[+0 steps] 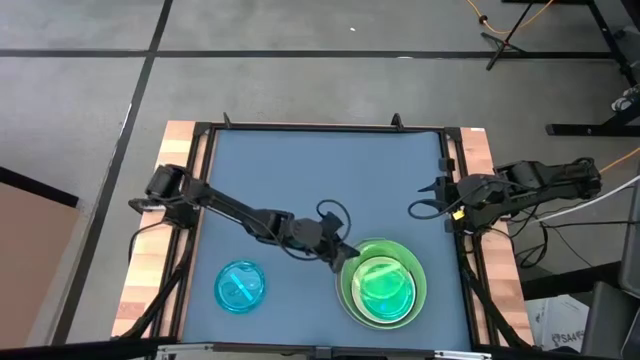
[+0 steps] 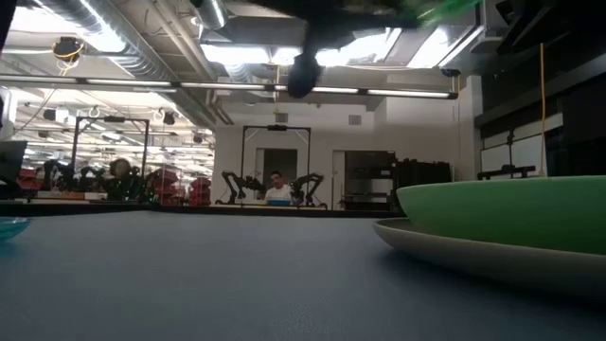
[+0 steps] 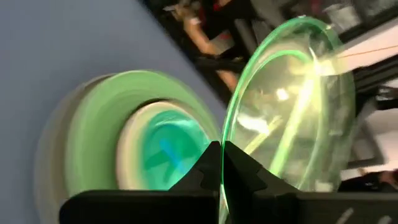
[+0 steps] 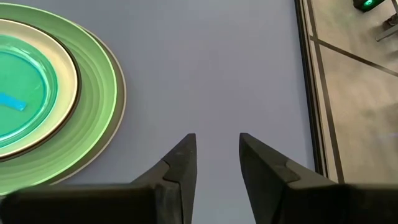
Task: Stack plastic plates
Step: Stack the small green plate on top of the blue plate
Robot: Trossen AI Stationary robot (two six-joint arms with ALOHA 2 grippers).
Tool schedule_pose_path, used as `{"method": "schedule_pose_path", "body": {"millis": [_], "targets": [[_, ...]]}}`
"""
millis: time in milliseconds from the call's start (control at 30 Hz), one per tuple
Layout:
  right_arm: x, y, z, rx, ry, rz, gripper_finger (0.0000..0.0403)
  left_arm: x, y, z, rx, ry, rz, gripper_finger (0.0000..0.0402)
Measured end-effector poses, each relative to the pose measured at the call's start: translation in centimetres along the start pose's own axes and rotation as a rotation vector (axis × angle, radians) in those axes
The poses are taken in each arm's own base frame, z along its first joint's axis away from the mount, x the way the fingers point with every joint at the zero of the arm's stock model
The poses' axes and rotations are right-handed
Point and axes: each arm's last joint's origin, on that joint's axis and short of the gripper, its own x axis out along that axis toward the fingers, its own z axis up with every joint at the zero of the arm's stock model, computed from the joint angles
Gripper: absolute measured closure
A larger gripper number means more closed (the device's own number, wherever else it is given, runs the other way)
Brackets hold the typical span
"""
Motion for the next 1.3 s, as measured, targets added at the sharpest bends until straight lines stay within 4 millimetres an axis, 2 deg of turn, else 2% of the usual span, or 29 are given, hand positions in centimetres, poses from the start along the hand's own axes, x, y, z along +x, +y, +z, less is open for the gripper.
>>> {"method": "schedule_pose_path", "body": {"millis": [267,333,400,600,800,1300], "targets": [[0.0,0.0,0.0,0.0,-0.001,0.001,0.0292,3.5,-1.5,-0.1,0.034,0.116,0.023,0.0401],[0.0,0.0,0.0,0.0,-0.001,0.001,0.0292,4.3,-1.2,-0.4,0.044,0.16,0.078,0.0401],[0.0,0.0,0.0,-0.002,-0.001,0.008,0.0292,5.2,-1.5,-0.3,0.045,0.163,0.07,0.0401],[0.0,0.0,0.0,-0.004,0.003,0.01,0.0292,6.9,-0.8,-1.0,0.038,0.208,0.117,0.0401],[0.0,0.0,-0.1,-0.005,0.005,0.009,0.0292,7.1,0.2,-1.7,0.019,0.245,0.186,0.0401],[0.0,0.0,-0.1,-0.006,0.005,0.009,0.0292,7.4,1.2,-2.4,0.04,0.235,0.268,0.0401]]}}
